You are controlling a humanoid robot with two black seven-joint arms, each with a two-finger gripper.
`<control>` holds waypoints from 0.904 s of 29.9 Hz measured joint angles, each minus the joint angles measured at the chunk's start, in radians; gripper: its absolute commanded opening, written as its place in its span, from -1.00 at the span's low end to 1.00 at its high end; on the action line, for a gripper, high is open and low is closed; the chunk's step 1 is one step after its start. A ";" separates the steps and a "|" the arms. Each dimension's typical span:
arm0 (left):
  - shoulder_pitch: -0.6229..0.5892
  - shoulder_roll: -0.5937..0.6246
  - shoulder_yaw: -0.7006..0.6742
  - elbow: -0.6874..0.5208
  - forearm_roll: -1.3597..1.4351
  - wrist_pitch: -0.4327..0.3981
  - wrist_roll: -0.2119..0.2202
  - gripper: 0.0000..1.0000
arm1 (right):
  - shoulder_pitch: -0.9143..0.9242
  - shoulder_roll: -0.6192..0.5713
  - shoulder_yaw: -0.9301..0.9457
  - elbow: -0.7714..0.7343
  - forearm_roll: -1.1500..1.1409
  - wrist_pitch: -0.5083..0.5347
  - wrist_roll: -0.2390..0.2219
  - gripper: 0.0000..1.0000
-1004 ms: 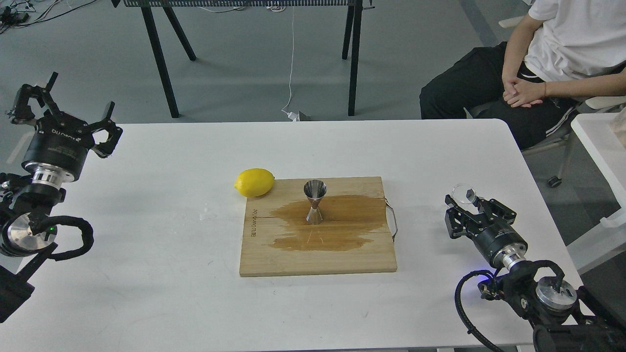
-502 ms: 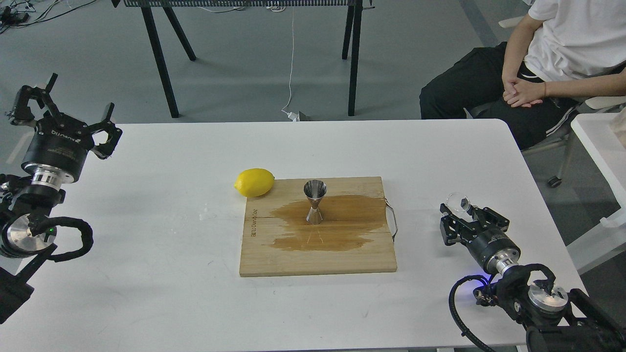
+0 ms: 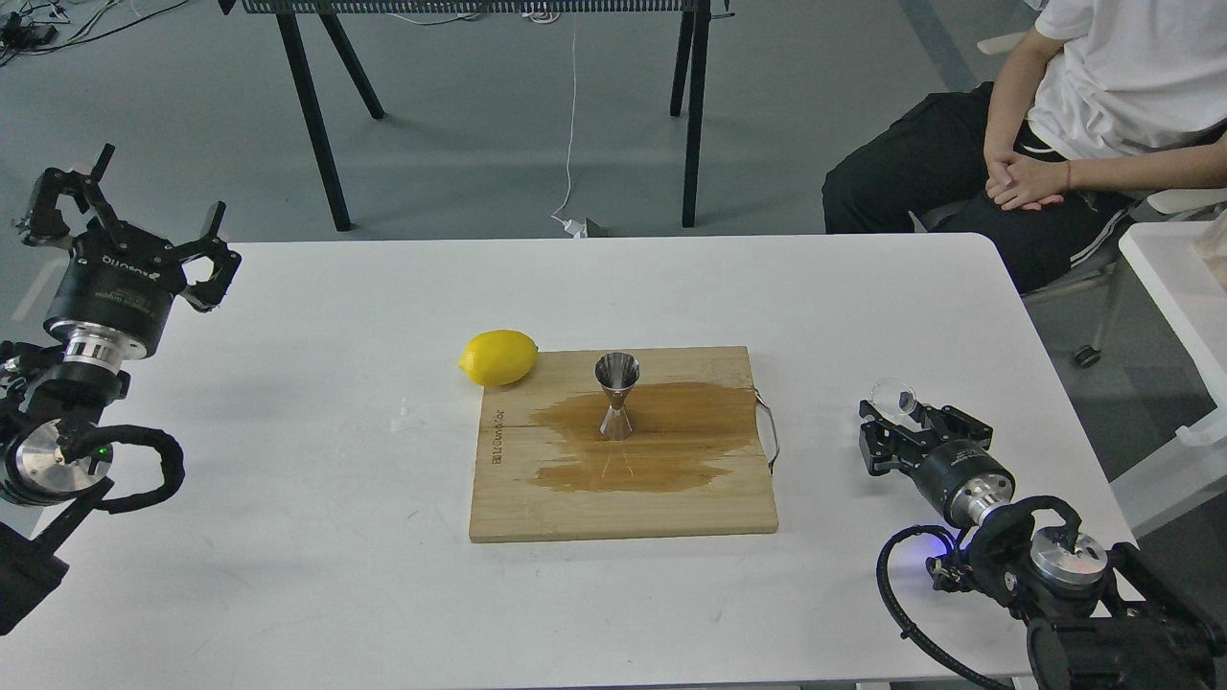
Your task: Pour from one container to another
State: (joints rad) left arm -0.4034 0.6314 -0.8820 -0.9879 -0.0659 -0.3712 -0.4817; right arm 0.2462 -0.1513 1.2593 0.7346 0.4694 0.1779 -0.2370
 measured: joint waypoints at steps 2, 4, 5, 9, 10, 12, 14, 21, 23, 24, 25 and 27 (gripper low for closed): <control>0.000 0.001 0.000 0.000 0.000 0.000 0.000 1.00 | 0.002 0.002 0.000 -0.002 0.000 -0.001 0.000 0.11; 0.000 0.002 0.000 0.000 0.000 0.000 0.000 1.00 | 0.002 0.002 0.000 -0.003 0.000 -0.001 0.001 0.17; 0.000 0.002 0.000 0.000 0.000 0.000 0.000 1.00 | 0.002 0.002 0.000 -0.003 0.000 -0.001 0.001 0.20; 0.000 0.003 0.000 0.000 0.000 0.000 0.000 1.00 | 0.002 0.003 0.000 -0.003 -0.001 -0.001 0.002 0.33; 0.000 0.003 0.000 0.000 0.000 0.000 0.000 1.00 | 0.002 0.003 0.000 -0.003 -0.001 -0.001 0.002 0.34; 0.000 0.003 0.000 0.000 0.000 0.000 0.000 1.00 | 0.002 0.003 0.000 -0.002 -0.002 0.002 0.002 0.39; 0.000 0.003 0.000 0.000 -0.001 0.000 0.000 1.00 | 0.000 0.003 -0.001 -0.001 -0.003 0.004 0.002 0.43; 0.000 0.006 0.000 0.000 -0.001 -0.002 0.000 1.00 | -0.007 0.002 -0.002 0.013 -0.004 0.016 0.002 0.94; 0.000 0.007 0.000 0.000 -0.001 -0.002 0.000 1.00 | -0.008 0.001 -0.006 0.015 -0.004 0.018 0.002 0.94; 0.000 0.008 0.000 0.000 0.000 -0.002 0.000 1.00 | -0.008 0.001 -0.011 0.016 -0.005 0.019 0.003 0.94; 0.000 0.008 0.000 -0.001 0.000 -0.002 0.000 1.00 | -0.009 0.001 -0.016 0.018 -0.005 0.020 0.003 0.94; 0.001 0.008 0.000 -0.001 0.000 -0.002 0.000 1.00 | -0.012 0.001 -0.024 0.027 -0.005 0.024 0.004 0.94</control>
State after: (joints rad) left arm -0.4028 0.6397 -0.8821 -0.9891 -0.0661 -0.3728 -0.4817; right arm 0.2338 -0.1504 1.2358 0.7615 0.4646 0.2023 -0.2335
